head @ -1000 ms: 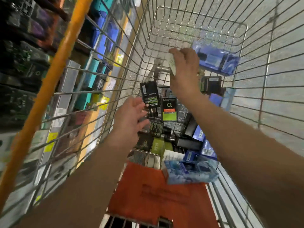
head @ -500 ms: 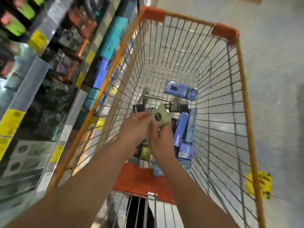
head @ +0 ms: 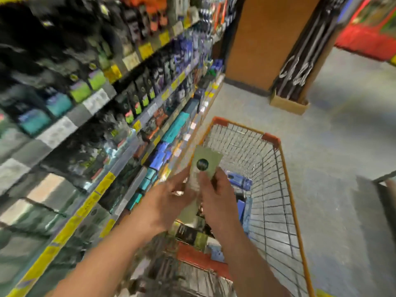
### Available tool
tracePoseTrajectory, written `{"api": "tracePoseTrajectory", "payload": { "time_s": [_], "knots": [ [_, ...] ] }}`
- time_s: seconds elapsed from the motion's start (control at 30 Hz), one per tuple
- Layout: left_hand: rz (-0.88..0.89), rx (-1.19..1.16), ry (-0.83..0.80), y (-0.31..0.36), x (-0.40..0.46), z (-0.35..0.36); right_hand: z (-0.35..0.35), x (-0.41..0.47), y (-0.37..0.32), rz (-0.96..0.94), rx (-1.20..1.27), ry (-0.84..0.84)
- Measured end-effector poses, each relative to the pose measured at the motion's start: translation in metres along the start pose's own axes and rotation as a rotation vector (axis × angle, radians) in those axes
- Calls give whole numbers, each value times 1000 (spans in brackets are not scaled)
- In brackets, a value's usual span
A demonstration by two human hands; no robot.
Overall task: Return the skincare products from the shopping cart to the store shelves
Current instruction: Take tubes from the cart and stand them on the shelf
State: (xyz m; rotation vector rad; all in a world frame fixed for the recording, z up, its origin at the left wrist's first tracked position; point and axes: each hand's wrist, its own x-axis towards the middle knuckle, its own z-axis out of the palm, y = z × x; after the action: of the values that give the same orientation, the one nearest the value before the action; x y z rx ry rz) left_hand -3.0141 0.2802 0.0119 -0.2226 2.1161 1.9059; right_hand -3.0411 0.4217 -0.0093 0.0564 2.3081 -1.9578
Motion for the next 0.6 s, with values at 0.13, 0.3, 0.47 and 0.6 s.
{"api": "tracePoseTrajectory", "payload": {
  "time_s": [0.13,0.3,0.47,0.6],
  "knots": [
    [99,-77,30,25,-59,-52,40,-30,-63,-112,36,-147],
    [228,-134,198,41,-127,-109,88,-70,-117,-198,96,-302],
    [326,-121,391,64,-203,-159,129,-114,-162,-299,82,-520],
    [404,-151,543,81,-262,-190,170,-146,-197,-386,63,-747]
  ]
}}
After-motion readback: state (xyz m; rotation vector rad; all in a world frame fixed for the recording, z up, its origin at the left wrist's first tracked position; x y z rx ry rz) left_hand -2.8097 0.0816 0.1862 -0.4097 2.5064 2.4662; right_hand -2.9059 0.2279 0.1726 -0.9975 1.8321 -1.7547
